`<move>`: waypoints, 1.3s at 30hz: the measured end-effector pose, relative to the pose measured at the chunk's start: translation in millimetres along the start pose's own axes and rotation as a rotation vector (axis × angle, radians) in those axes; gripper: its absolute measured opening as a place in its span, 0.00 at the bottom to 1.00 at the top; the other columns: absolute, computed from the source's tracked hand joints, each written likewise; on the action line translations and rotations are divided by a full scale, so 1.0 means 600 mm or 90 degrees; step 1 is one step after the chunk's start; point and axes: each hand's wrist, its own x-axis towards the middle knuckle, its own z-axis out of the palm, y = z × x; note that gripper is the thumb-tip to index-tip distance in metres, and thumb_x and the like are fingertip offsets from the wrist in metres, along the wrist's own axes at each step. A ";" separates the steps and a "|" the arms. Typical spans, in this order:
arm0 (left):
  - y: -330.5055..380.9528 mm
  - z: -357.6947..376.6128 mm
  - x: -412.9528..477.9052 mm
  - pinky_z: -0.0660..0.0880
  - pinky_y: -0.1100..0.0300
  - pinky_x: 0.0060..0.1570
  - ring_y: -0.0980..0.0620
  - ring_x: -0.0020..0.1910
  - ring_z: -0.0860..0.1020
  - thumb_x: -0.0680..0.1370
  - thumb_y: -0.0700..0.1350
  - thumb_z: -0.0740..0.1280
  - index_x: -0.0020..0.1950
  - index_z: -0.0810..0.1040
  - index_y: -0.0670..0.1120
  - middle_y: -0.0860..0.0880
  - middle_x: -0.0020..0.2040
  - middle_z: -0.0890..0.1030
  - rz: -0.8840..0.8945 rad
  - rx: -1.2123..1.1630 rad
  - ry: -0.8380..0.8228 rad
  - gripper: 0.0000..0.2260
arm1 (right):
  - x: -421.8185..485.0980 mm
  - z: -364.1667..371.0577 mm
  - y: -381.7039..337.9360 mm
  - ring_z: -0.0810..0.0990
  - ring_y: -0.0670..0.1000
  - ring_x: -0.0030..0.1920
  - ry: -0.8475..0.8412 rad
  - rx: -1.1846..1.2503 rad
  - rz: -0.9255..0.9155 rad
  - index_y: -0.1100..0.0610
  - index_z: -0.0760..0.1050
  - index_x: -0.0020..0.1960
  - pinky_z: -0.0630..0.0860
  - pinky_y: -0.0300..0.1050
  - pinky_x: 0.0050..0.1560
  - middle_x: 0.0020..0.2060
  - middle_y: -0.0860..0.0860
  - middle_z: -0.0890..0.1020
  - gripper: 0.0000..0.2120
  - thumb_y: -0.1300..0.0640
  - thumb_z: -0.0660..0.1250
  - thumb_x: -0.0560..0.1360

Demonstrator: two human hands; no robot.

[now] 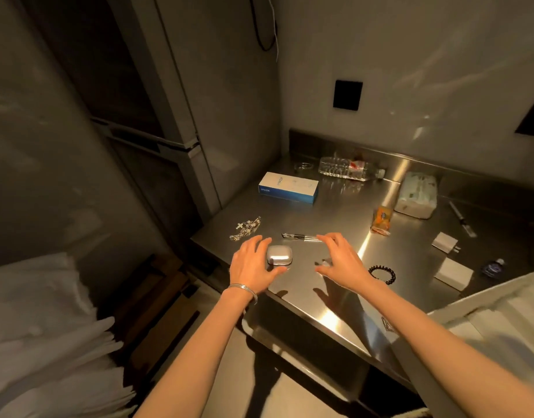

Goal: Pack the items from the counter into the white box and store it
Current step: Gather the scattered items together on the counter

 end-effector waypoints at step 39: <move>0.055 0.205 0.293 0.47 0.53 0.74 0.50 0.76 0.45 0.67 0.61 0.70 0.75 0.46 0.49 0.49 0.77 0.47 0.359 -0.196 -0.376 0.47 | 0.044 0.097 0.065 0.55 0.55 0.75 0.175 0.203 0.465 0.57 0.53 0.75 0.53 0.38 0.68 0.75 0.55 0.53 0.39 0.64 0.69 0.70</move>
